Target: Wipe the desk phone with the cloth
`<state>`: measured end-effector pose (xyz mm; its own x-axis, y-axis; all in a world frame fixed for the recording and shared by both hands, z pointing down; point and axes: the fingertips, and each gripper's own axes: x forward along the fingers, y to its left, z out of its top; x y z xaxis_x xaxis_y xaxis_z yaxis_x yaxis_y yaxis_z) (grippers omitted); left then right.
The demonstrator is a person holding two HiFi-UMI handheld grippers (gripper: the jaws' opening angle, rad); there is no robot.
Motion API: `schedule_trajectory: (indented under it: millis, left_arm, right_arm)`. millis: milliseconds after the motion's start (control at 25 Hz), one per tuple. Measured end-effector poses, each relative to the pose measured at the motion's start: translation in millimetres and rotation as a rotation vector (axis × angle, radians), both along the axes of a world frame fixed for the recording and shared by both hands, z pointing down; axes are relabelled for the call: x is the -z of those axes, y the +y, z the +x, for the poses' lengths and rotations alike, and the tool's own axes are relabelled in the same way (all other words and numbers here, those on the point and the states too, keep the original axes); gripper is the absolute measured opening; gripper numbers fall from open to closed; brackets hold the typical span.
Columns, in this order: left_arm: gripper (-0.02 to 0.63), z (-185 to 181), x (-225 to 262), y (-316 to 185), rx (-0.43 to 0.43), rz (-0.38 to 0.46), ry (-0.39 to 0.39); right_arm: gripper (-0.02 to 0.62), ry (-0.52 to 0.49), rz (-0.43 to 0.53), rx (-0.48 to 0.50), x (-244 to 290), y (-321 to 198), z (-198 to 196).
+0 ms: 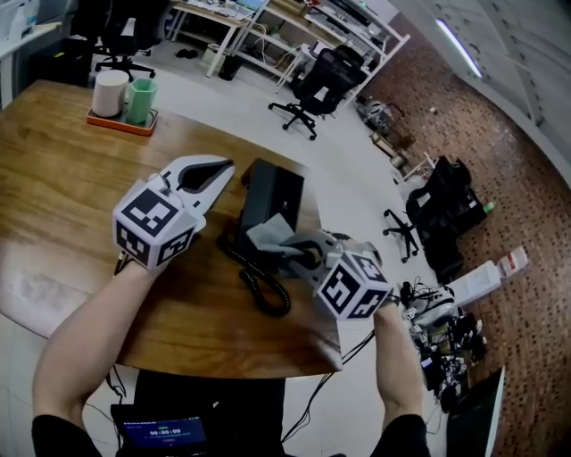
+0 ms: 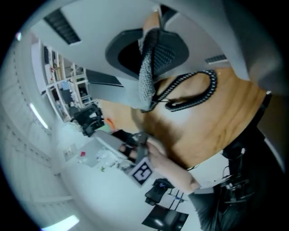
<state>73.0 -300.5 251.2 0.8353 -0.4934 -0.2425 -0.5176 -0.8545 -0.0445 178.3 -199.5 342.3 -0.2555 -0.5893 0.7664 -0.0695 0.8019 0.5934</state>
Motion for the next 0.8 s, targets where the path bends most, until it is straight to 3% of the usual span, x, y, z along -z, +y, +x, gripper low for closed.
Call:
schedule_trajectory:
  millis: [160,280,480,800]
  left_arm:
    - [-0.006,-1,-2,1,-0.002,0.001,0.001]
    - [-0.006,-2,-3,2,0.0,0.003,0.003]
    - [-0.006,3,0,3,0.001,0.001,0.009]
    - [-0.006,1,1,0,-0.002,0.005,0.001]
  right_arm:
    - [0.026,-0.231,0.292,-0.265,70,-81,40]
    - [0.026,-0.358,0.383,-0.394,92,-128,59]
    - [0.026,-0.305,0.268,-0.41,57,-154,62]
    - [0.026,-0.163,0.132,-0.268,16,-73,40]
